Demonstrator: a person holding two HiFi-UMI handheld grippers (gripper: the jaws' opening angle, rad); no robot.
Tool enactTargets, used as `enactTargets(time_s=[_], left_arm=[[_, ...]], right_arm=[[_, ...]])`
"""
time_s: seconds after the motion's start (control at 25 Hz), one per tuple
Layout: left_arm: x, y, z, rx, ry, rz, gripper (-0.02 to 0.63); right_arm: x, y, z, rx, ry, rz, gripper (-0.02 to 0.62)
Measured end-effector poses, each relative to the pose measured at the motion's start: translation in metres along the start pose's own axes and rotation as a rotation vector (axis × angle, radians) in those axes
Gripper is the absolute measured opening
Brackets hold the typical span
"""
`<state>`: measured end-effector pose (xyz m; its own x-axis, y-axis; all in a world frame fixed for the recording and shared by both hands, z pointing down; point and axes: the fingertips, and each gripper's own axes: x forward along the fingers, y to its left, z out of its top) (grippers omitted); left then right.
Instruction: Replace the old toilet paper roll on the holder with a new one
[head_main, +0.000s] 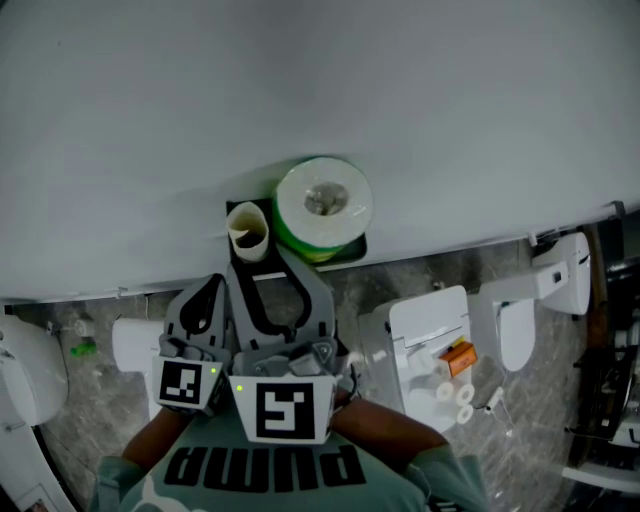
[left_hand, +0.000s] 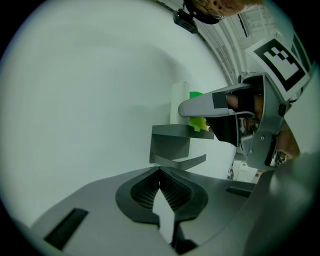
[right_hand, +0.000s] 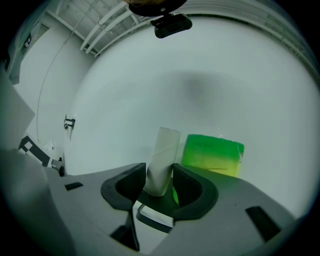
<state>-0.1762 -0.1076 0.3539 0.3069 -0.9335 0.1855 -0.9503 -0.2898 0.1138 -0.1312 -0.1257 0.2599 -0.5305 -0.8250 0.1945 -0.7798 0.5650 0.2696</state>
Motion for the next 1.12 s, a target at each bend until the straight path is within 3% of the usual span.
enactTargets(time_s=[0.88,1.0,1.12], left_arm=[[-0.011,-0.041,0.026,0.035,-0.030,-0.012,0.003],[-0.013,-0.050,0.028,0.056,-0.027,-0.022,0.003],[-0.012,-0.058,0.031,0.066,-0.046,-0.030,0.003]], right_arm=[[-0.045,-0.021,-0.023,0.105,-0.040,0.074,0.166],[-0.054,-0.028,-0.027,0.186,-0.082,0.098,0.166],[-0.059,-0.046,-0.024,0.322,-0.169,0.067,0.166]])
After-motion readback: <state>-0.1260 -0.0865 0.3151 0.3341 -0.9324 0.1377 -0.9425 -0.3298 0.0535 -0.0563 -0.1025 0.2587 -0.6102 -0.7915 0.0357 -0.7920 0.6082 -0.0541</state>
